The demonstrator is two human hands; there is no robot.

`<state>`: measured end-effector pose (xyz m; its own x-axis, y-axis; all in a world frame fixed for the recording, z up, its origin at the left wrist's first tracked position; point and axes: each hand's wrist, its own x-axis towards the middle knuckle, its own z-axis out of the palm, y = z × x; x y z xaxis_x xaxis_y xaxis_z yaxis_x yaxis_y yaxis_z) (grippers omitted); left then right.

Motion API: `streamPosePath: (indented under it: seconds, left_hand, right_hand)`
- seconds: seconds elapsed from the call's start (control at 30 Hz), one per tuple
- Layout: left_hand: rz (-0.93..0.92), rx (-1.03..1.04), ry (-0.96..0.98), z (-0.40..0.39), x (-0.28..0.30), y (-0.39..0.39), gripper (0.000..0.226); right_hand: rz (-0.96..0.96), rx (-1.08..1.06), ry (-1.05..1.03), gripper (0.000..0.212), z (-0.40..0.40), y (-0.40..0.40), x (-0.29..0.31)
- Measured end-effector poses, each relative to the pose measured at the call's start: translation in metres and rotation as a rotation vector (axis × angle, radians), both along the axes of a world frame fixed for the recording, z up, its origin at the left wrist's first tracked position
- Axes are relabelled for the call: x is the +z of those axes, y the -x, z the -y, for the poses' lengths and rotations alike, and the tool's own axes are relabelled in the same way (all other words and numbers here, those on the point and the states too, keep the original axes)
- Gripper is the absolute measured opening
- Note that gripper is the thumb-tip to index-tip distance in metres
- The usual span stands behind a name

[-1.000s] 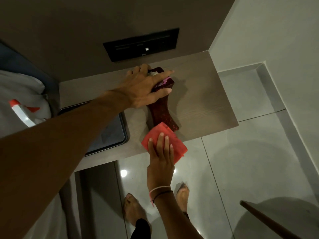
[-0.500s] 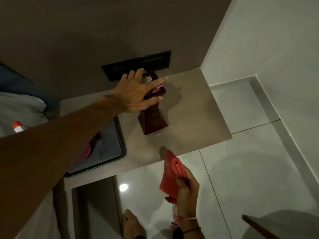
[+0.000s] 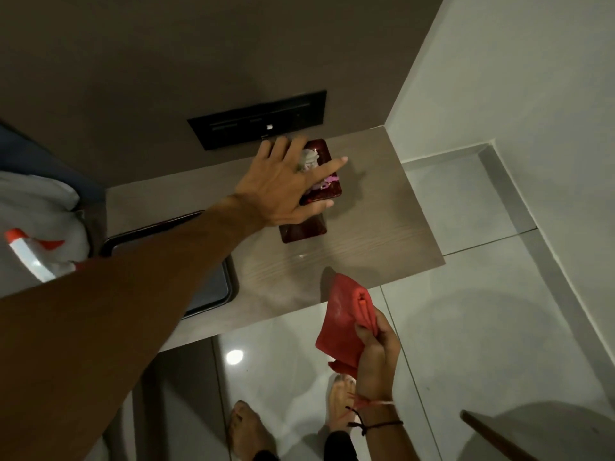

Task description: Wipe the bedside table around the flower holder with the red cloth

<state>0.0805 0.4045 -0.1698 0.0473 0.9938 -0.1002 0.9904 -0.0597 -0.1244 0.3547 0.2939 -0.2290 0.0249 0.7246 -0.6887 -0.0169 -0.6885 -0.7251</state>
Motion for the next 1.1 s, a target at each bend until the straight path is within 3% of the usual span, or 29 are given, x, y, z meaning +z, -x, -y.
streamPosePath:
  seconds: [0.1,0.17,0.27,0.33,0.43,0.5,0.57,0.63,0.7,0.83,0.93,1.1]
  left_hand:
    - [0.086,0.092,0.003,0.012,0.006,-0.007,0.094]
    - [0.283,0.233,-0.077,0.038,0.008,-0.015,0.096]
    - [0.79,0.592,-0.205,0.096,-0.004,-0.022,0.089]
    - [1.19,0.929,-0.185,0.14,-0.019,-0.027,0.083]
    - [1.905,1.349,-0.021,0.191,-0.033,-0.025,0.036]
    - [2.057,1.407,-0.059,0.233,-0.047,-0.008,0.024]
    - [2.024,1.459,-0.192,0.237,-0.052,-0.006,0.007]
    - [1.883,1.516,-0.346,0.224,-0.055,0.002,0.017]
    - [1.721,1.573,-0.43,0.218,-0.059,0.023,0.02]
    - [1.482,1.574,-0.327,0.202,-0.058,0.056,0.041]
    - [1.389,1.495,-0.146,0.201,-0.051,0.057,0.04]
    - [1.188,1.297,-0.084,0.199,-0.016,0.048,0.057]
  right_hand:
    - [-0.049,0.001,-0.001,0.033,-0.003,0.002,0.006]
    - [-0.106,0.054,0.046,0.031,-0.008,0.004,0.01]
    - [-0.217,0.206,0.132,0.042,-0.014,0.02,0.021]
    - [-0.281,0.258,0.163,0.053,-0.014,0.04,0.024]
    - [-0.299,0.34,0.186,0.048,-0.009,0.079,0.025]
    - [-0.259,0.455,0.16,0.052,0.01,0.127,0.02]
    - [-0.206,0.523,0.083,0.047,0.008,0.15,0.015]
    - [-0.124,0.559,0.009,0.037,-0.001,0.167,0.009]
    - [-0.048,0.633,-0.047,0.041,-0.001,0.193,0.0]
    - [0.043,0.806,-0.072,0.056,-0.014,0.232,-0.008]
    - [0.081,0.961,-0.12,0.06,-0.019,0.242,0.002]
    - [0.189,1.126,-0.272,0.07,-0.033,0.235,0.025]
